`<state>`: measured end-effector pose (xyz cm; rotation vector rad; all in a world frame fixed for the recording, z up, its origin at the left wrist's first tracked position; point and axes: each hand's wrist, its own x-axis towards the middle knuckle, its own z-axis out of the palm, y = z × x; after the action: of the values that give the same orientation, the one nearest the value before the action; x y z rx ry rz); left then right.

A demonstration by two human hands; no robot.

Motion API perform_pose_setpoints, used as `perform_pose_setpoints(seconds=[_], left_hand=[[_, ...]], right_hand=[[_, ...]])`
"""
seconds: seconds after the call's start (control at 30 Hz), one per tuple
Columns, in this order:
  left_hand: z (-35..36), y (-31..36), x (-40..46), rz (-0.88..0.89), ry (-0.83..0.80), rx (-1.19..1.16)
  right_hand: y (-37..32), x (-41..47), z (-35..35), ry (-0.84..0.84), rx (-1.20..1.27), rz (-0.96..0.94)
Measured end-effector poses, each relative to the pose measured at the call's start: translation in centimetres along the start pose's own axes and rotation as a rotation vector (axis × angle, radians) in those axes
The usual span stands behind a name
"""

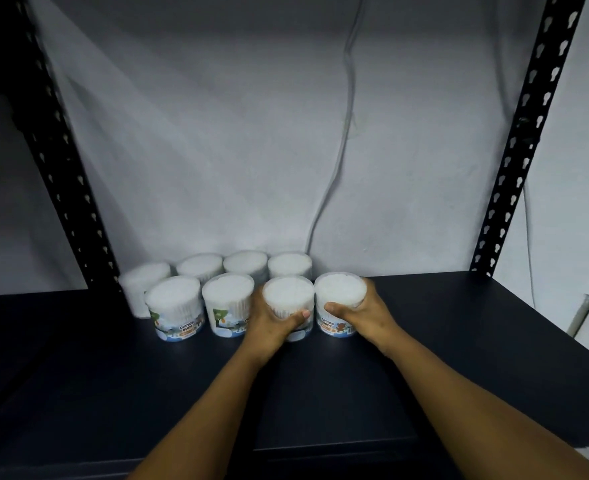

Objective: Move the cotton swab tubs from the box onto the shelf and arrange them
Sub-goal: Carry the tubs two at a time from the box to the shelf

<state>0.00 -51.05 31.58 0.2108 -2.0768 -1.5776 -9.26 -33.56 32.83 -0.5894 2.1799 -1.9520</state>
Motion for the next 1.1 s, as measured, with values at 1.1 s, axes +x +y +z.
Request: perform_pose_setpoints(seconds=[1.1], left_hand=[[-0.3,-0.4,1.6,-0.008,0.009,0.102]], right_hand=[[0.5,2.4,-0.4,-0.086,-0.125,0.04]])
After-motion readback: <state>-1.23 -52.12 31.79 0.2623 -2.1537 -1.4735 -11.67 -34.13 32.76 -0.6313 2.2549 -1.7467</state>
